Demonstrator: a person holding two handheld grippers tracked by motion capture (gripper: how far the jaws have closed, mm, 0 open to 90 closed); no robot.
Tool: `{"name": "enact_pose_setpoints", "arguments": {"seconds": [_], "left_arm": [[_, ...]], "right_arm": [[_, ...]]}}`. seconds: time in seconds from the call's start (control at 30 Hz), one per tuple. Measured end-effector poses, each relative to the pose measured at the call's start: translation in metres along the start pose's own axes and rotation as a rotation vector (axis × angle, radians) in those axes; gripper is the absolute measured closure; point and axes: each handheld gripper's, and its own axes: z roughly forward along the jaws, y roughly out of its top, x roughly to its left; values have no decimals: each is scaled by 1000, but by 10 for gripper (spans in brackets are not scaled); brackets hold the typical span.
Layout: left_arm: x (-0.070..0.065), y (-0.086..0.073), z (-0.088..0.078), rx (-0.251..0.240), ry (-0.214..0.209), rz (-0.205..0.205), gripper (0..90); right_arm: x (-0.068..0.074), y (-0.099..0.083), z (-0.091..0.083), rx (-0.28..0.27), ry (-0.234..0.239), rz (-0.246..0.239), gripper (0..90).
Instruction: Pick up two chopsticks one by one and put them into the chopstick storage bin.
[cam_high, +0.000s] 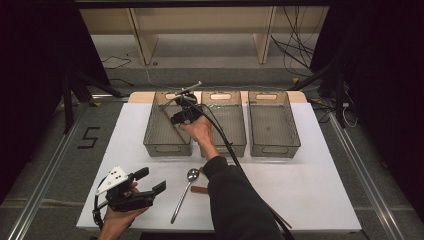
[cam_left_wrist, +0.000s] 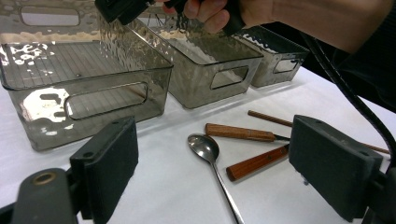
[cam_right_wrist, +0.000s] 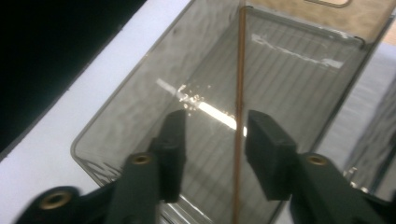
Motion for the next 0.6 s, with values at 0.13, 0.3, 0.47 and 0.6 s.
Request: {"name": "enact_pose_setpoints", "arguments": {"seconds": [0.13, 0.3, 0.47, 0.6], "left_arm": [[0, 0, 0, 0, 1, -1, 153], [0, 0, 0, 0, 2, -2, 153], [0, 0, 0, 3, 5, -3, 153], [0, -1, 0, 4, 6, -4, 153]], "right_arm": [[2, 1, -14, -17, 12, -17, 456], [6, -1, -35, -35, 43, -71, 384], [5, -12, -58, -49, 63, -116, 351], [2, -23, -79, -61, 70, -140, 331]]}}
